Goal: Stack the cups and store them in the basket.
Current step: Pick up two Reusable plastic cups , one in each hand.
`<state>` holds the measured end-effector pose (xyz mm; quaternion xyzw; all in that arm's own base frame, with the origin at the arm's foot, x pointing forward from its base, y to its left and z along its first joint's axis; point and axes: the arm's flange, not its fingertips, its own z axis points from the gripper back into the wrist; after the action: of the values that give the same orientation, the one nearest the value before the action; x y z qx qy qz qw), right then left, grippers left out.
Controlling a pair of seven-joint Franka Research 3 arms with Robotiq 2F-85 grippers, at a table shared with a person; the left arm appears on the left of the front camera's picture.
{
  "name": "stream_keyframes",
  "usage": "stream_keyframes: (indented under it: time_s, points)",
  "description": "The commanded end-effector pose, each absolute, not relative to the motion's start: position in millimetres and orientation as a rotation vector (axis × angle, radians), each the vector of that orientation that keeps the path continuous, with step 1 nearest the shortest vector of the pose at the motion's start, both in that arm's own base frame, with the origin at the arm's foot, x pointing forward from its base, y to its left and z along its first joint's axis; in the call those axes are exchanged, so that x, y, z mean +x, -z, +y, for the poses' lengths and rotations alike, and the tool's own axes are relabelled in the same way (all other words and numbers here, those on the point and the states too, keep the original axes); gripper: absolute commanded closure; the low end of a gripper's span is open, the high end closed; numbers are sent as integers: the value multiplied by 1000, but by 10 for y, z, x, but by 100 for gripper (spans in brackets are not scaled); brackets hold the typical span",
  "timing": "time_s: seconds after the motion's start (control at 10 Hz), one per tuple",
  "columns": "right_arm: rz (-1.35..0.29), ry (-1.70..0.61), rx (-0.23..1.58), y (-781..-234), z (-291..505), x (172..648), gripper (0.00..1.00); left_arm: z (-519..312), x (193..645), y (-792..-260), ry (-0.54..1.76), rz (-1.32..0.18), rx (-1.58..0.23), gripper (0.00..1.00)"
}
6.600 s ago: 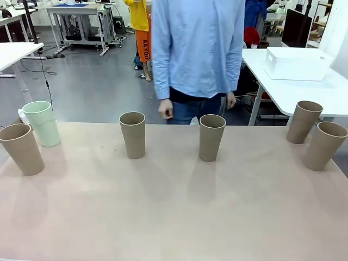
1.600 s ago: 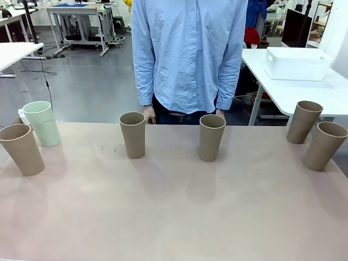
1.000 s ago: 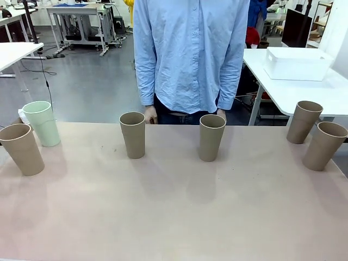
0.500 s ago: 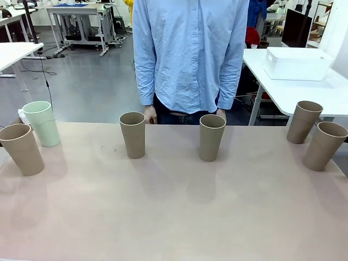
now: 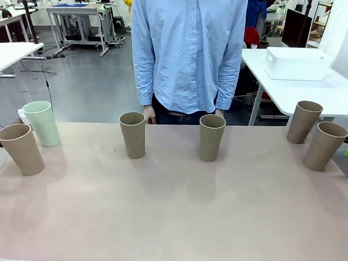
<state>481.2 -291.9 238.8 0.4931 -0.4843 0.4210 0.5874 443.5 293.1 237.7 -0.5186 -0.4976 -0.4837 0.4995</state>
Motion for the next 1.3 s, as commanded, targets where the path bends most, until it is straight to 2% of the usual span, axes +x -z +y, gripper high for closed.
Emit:
stream_keyframes:
  time_s: [0.0, 0.5, 1.2]
  points:
    - [-1158, -951, 1145, -2379, -2882, 4821, 0, 2867, 4433, -2415, 1149, -1227, -1269, 0]
    - [-1171, -927, 1149, -2308, -2758, 4839, 0, 2693, 4539, -2373, 1104, -1244, -1202, 0]
    - [-1156, -940, 1159, -2184, -2527, 4901, 0, 2550, 4582, -2314, 1103, -1234, -1214, 0]
